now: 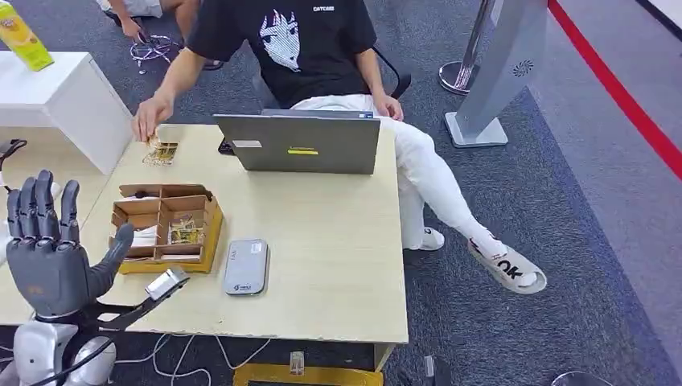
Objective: Pass the card to the sensor for recognition and then transmit it.
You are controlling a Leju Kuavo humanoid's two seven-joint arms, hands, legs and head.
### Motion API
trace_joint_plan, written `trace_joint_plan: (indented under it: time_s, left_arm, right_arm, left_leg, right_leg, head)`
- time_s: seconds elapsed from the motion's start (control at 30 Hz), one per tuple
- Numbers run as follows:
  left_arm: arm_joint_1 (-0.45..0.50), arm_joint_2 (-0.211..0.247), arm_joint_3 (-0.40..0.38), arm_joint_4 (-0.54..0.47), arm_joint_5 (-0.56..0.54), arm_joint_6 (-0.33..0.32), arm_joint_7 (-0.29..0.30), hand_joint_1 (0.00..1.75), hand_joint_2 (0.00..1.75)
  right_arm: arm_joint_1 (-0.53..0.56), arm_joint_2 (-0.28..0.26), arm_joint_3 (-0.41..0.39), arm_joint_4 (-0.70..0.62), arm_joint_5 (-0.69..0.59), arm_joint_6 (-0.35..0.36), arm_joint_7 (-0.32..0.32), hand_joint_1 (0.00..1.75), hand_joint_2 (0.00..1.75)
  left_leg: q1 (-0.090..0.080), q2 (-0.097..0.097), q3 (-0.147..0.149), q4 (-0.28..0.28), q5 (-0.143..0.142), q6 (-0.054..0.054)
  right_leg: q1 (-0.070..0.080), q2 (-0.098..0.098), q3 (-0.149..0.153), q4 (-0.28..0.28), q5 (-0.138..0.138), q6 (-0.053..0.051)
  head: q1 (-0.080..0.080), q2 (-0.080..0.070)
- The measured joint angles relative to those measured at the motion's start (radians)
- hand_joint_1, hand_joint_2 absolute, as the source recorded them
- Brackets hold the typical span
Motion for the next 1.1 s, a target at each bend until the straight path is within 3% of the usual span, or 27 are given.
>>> trace_joint_plan:
  time_s: [0.07,0.1,0.13,0.17,0.27,0.33,0.37,0.4,0.47,0.5,0.53,0.57,0.6,0.7,0.8,1.1]
  left_arm:
    - [0.012,-0.021,0.02,-0.026,0.039,0.0,-0.062,0.0,1.75]
    - [0.019,-0.055,0.039,-0.049,0.102,0.0,-0.134,0.0,1.75]
    - [0.032,-0.09,0.071,-0.083,0.212,0.0,-0.215,0.0,1.75]
    - [0.053,-0.125,0.095,-0.122,0.337,0.001,-0.258,0.0,1.75]
    - [0.174,-0.202,0.138,-0.252,0.761,-0.012,-0.288,0.0,1.75]
    - [0.249,-0.237,0.202,-0.299,0.953,-0.08,-0.292,0.0,1.75]
    - [0.277,-0.261,0.261,-0.31,1.015,-0.15,-0.293,0.0,1.75]
    - [0.293,-0.285,0.329,-0.307,1.072,-0.264,-0.292,0.0,1.75]
    - [0.269,-0.321,0.517,-0.199,1.179,-0.621,-0.293,0.0,1.75]
    - [0.261,-0.333,0.598,-0.154,1.185,-0.763,-0.291,0.0,1.75]
    - [0.262,-0.343,0.673,-0.118,1.188,-0.887,-0.293,0.0,1.75]
    - [0.257,-0.354,0.728,-0.093,1.187,-0.961,-0.294,0.0,1.75]
    - [0.244,-0.359,0.773,-0.064,1.185,-0.983,-0.296,0.0,1.75]
    - [0.223,-0.372,0.866,-0.002,1.183,-0.888,-0.296,0.0,1.75]
    - [0.215,-0.38,0.919,0.032,1.181,-0.876,-0.296,0.0,1.75]
    - [0.202,-0.393,0.964,0.076,1.181,-0.871,-0.296,0.0,1.75]
  right_arm:
    - [0.001,0.0,-0.003,0.0,-0.004,0.003,0.0,0.0,1.75]
    - [0.001,0.0,-0.01,0.0,-0.015,0.012,-0.002,0.0,1.75]
    - [0.003,0.0,-0.022,0.0,-0.036,0.028,-0.012,0.0,1.75]
    - [0.006,0.0,-0.034,0.0,-0.054,0.04,-0.025,0.0,1.75]
    - [0.027,-0.018,-0.081,0.0,-0.111,0.025,-0.062,0.0,1.75]
    - [0.053,-0.04,-0.119,0.0,-0.143,-0.013,-0.062,0.0,1.75]
    - [0.066,-0.055,-0.14,0.001,-0.155,-0.043,-0.049,0.0,1.75]
    - [0.078,-0.069,-0.161,0.002,-0.164,-0.079,-0.02,0.0,1.75]
    - [0.097,-0.092,-0.211,0.004,-0.181,-0.159,0.061,0.0,1.75]
    - [0.105,-0.099,-0.229,0.004,-0.182,-0.168,0.073,0.0,1.75]
    - [0.111,-0.103,-0.245,0.004,-0.182,-0.171,0.082,0.0,1.75]
    - [0.116,-0.107,-0.254,0.005,-0.182,-0.179,0.087,0.0,1.75]
    - [0.12,-0.11,-0.264,0.005,-0.182,-0.184,0.09,0.0,1.75]
    - [0.121,-0.114,-0.284,0.005,-0.182,-0.185,0.092,0.0,1.75]
    - [0.12,-0.118,-0.296,0.005,-0.182,-0.185,0.093,0.0,1.75]
    - [0.12,-0.119,-0.307,0.005,-0.182,-0.185,0.093,0.0,1.75]
  left_leg:
    - [0.0,0.0,0.0,0.0,0.0,0.0]
    - [0.0,0.0,-0.001,0.0,0.0,0.0]
    - [0.0,0.0,-0.001,0.0,0.0,0.0]
    - [-0.001,0.0,0.0,0.0,-0.001,0.0]
    - [-0.001,0.002,0.001,0.0,-0.005,0.001]
    - [-0.001,0.0,0.001,0.0,-0.007,0.002]
    - [-0.001,-0.002,0.001,0.0,-0.007,0.003]
    - [-0.001,-0.003,0.001,0.001,-0.008,0.003]
    - [-0.002,-0.005,0.002,0.0,-0.008,0.003]
    - [-0.001,-0.004,0.003,0.0,-0.01,0.0]
    - [0.0,0.001,0.004,0.0,-0.011,-0.002]
    - [0.0,0.003,0.005,0.0,-0.011,-0.001]
    - [0.0,0.002,0.005,0.0,-0.011,-0.001]
    - [0.0,0.002,0.006,0.0,-0.011,-0.001]
    - [0.0,0.0,0.007,0.0,-0.011,-0.001]
    - [0.0,0.0,0.007,0.0,-0.011,-0.001]
  right_leg:
    - [0.0,0.0,0.0,0.0,0.0,0.0]
    - [0.0,0.0,0.0,0.0,0.0,0.0]
    - [0.0,0.0,0.0,0.0,0.0,0.0]
    - [0.0,0.001,0.0,0.0,0.0,0.0]
    - [-0.001,0.003,0.001,-0.001,-0.002,0.001]
    - [-0.001,-0.001,0.002,-0.001,-0.006,0.002]
    - [-0.001,-0.003,0.003,-0.002,-0.008,0.003]
    - [-0.001,-0.003,0.003,-0.002,-0.009,0.004]
    - [-0.001,-0.006,0.005,-0.002,-0.011,0.002]
    - [-0.001,-0.004,0.005,-0.001,-0.011,0.001]
    - [0.0,-0.001,0.004,-0.001,-0.009,-0.001]
    - [0.0,0.0,0.004,-0.001,-0.009,-0.002]
    - [0.0,0.0,0.004,-0.001,-0.009,-0.002]
    - [0.0,0.0,0.005,-0.001,-0.009,-0.002]
    - [0.0,-0.001,0.005,-0.001,-0.011,0.0]
    - [0.0,-0.001,0.008,-0.001,-0.011,0.0]
  head:
    - [0.0,0.0]
    - [0.0,0.0]
    - [0.0,0.0]
    - [0.0,0.0]
    - [0.0,0.0]
    - [-0.001,0.0]
    - [-0.001,0.0]
    - [0.0,0.0]
    - [0.0,0.0]
    - [0.001,0.0]
    - [0.0,0.0]
    - [-0.001,0.0]
    - [-0.002,0.0]
    - [-0.002,0.0]
    - [-0.002,0.0]
    - [-0.002,0.0]
